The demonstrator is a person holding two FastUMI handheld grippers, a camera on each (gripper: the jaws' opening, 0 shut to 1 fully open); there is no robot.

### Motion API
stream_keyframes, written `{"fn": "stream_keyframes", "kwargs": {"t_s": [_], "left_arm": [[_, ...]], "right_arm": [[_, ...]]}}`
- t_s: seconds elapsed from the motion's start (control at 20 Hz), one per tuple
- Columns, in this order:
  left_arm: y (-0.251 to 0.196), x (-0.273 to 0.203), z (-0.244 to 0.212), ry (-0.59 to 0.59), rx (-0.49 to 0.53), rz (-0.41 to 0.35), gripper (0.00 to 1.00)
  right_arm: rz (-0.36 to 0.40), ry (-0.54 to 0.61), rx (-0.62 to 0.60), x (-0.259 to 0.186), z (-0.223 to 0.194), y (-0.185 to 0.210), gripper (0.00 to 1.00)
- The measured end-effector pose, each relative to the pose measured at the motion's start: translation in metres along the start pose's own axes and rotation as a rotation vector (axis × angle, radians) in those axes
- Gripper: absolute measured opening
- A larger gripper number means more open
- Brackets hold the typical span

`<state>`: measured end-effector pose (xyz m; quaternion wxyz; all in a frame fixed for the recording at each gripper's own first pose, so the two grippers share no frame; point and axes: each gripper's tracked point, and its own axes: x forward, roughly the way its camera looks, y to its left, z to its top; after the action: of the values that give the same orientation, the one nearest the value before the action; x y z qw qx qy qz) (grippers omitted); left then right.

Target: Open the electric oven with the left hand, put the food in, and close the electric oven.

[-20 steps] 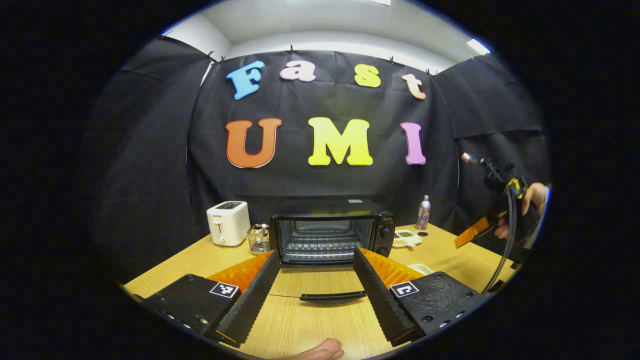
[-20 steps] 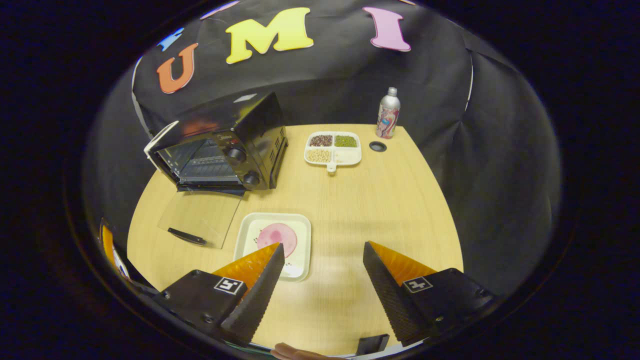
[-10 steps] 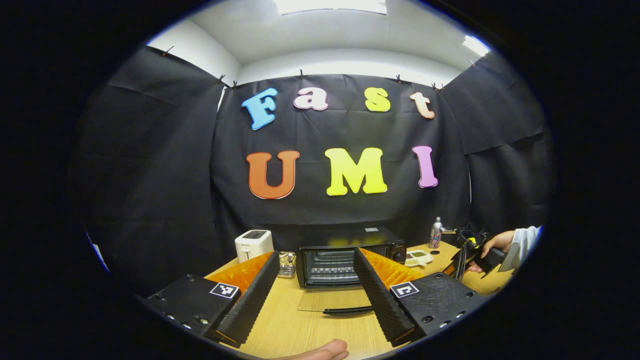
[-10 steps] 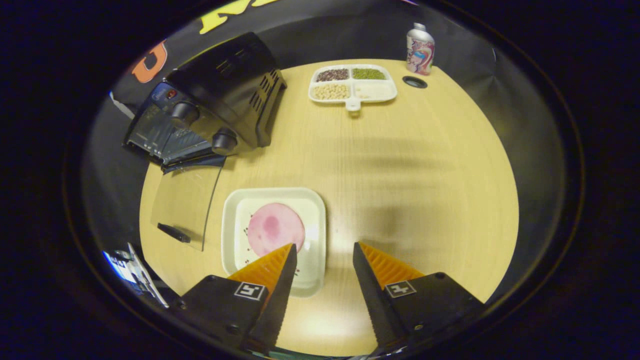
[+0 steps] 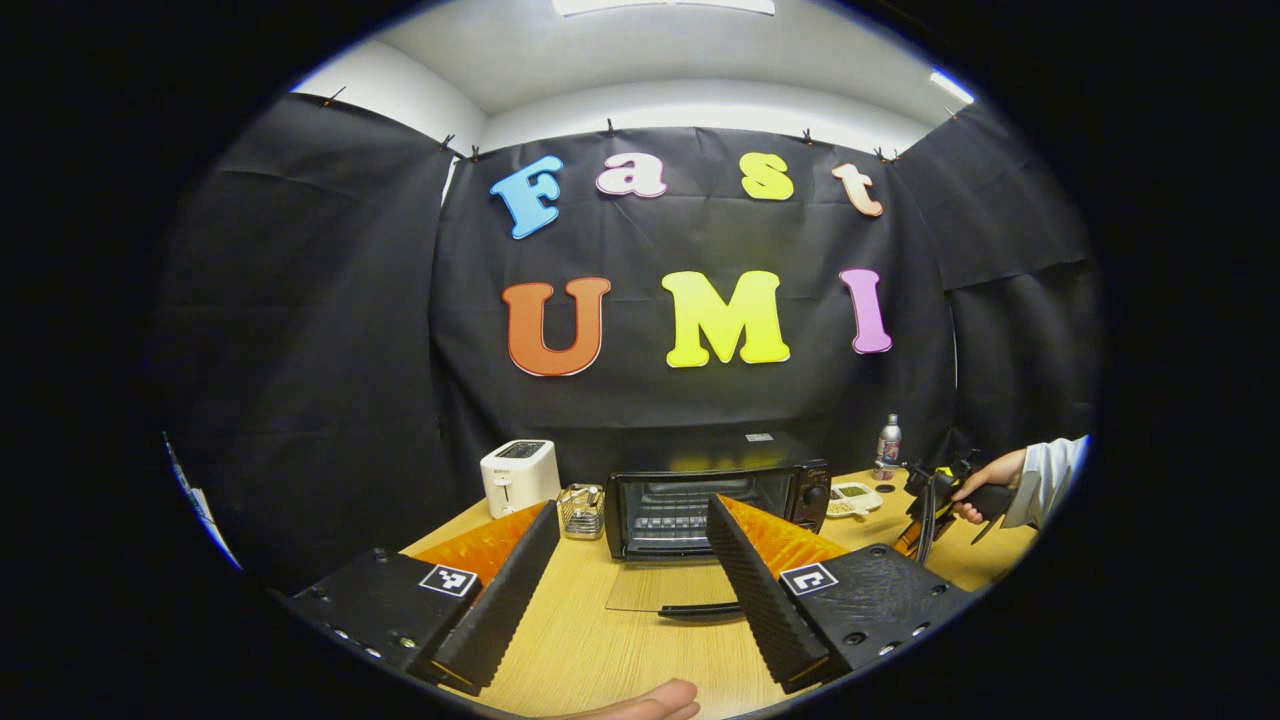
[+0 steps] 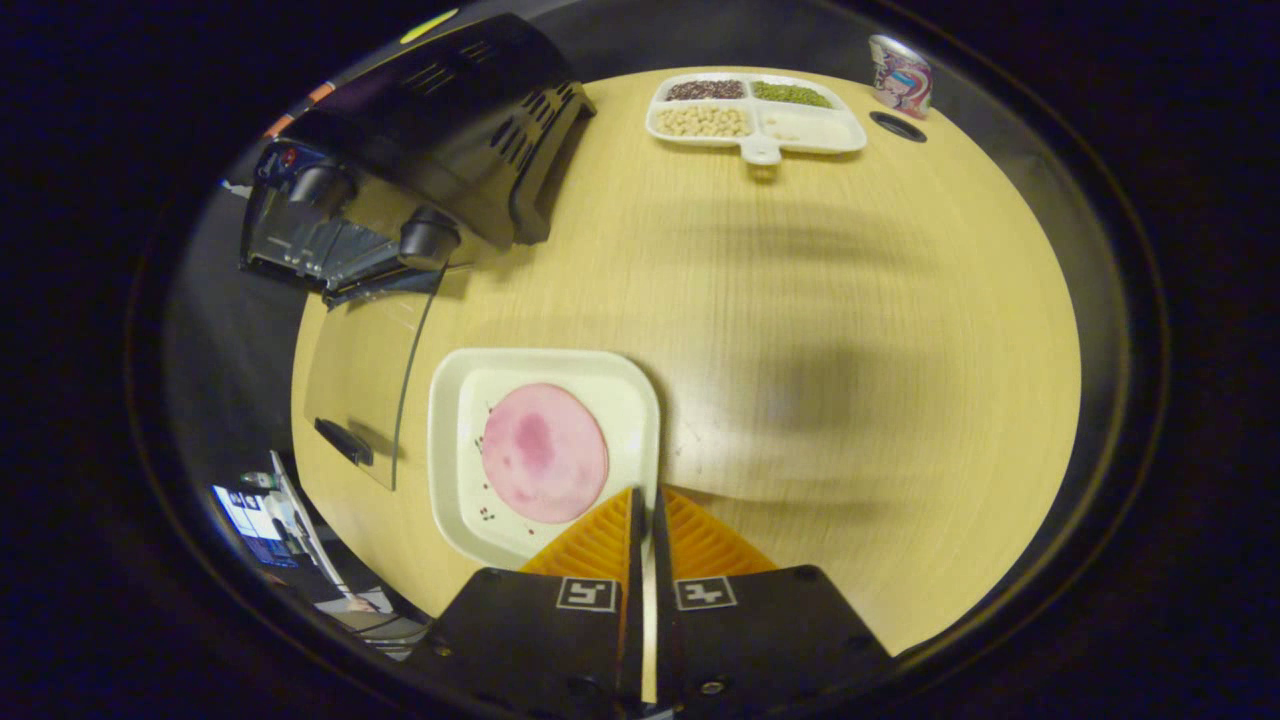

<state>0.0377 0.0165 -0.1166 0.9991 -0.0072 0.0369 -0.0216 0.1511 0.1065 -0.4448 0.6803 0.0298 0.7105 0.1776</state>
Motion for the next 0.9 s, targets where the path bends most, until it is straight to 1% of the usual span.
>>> {"fn": "stream_keyframes", "kwargs": {"t_s": [0.05, 0.1, 0.2, 0.25, 0.3, 0.45, 0.5, 0.55, 0.65, 0.7, 0.75, 0.8, 0.85, 0.9], "left_arm": [[-0.002, 0.002, -0.001, 0.003, -0.007, 0.001, 0.94], [-0.003, 0.004, -0.002, 0.01, -0.015, 0.004, 0.94], [-0.005, 0.005, -0.003, 0.02, -0.023, 0.009, 0.94], [-0.006, 0.005, -0.001, 0.017, -0.021, 0.011, 0.95], [-0.008, 0.006, 0.0, 0.013, -0.015, 0.013, 0.95], [-0.015, 0.001, 0.003, 0.01, 0.014, 0.008, 0.94], [-0.016, 0.0, 0.004, 0.009, 0.026, 0.008, 0.94], [-0.018, -0.002, 0.005, 0.01, 0.035, 0.003, 0.94], [-0.022, -0.007, 0.005, 0.017, 0.04, -0.005, 0.94], [-0.023, -0.008, 0.006, 0.015, 0.04, -0.007, 0.94], [-0.021, -0.01, 0.007, 0.011, 0.04, -0.007, 0.94], [-0.02, -0.013, 0.007, 0.006, 0.042, -0.006, 0.94], [-0.019, -0.016, 0.009, 0.001, 0.043, -0.007, 0.94], [-0.019, -0.02, 0.009, -0.004, 0.044, -0.006, 0.94]], "right_arm": [[0.033, 0.004, 0.009, 0.001, 0.0, -0.001, 0.04], [0.06, 0.001, 0.017, 0.003, 0.0, -0.001, 0.02], [0.114, -0.012, 0.047, 0.002, 0.0, -0.001, 0.02], [0.144, -0.022, 0.074, 0.002, 0.001, -0.001, 0.04], [0.183, -0.039, 0.09, 0.001, 0.0, -0.001, 0.01], [0.286, -0.099, 0.157, -0.002, -0.001, -0.002, 0.02], [0.319, -0.114, 0.187, -0.001, -0.002, -0.002, 0.04], [0.346, -0.124, 0.216, -0.002, -0.004, -0.003, 0.02], [0.369, -0.146, 0.251, -0.004, -0.008, -0.009, 0.02], [0.368, -0.157, 0.25, -0.006, -0.01, -0.012, 0.04], [0.36, -0.168, 0.254, -0.007, -0.012, -0.017, 0.01], [0.356, -0.185, 0.264, -0.011, -0.013, -0.021, 0.01], [0.357, -0.196, 0.272, -0.015, -0.016, -0.022, 0.04], [0.356, -0.206, 0.28, -0.019, -0.018, -0.024, 0.01]]}}
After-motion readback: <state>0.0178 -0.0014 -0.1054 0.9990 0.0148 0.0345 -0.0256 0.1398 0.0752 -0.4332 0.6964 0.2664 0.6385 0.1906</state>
